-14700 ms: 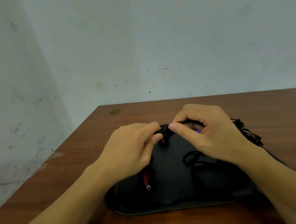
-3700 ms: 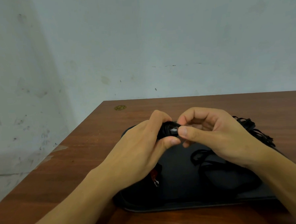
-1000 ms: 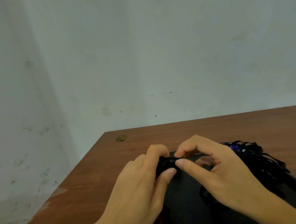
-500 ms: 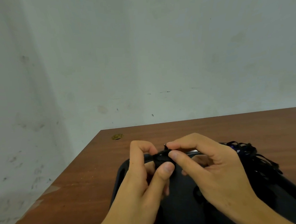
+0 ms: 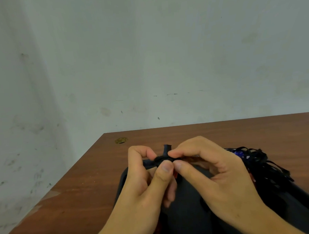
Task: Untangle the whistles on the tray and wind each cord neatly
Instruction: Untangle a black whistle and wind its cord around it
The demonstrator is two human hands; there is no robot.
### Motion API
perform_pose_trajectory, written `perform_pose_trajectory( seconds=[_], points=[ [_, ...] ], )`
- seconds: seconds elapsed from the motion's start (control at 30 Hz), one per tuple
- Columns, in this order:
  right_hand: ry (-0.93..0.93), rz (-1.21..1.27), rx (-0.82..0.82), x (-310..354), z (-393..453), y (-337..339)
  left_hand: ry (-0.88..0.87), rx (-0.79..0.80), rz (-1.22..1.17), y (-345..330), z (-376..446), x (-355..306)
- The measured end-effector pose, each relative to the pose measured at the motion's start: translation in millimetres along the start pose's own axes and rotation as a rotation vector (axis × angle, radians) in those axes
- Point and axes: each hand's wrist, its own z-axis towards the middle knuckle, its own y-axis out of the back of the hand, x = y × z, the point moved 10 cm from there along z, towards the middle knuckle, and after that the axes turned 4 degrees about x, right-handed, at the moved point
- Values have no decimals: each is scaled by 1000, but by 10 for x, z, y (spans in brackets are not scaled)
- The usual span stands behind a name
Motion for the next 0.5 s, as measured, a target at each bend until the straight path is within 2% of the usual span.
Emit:
perform_pose_trajectory(
  seconds=[0.17,0.37,0.5],
  points=[
    [26,-37,-58,35,-14,-5,-1,10,-79,-9,-1,22],
    [154,-206,-86,176,-29,14,7,9,-91,-2,13,82],
    [124,-168,-69,132,-45,-5,10,31,-56,-25,16,79]
  ],
)
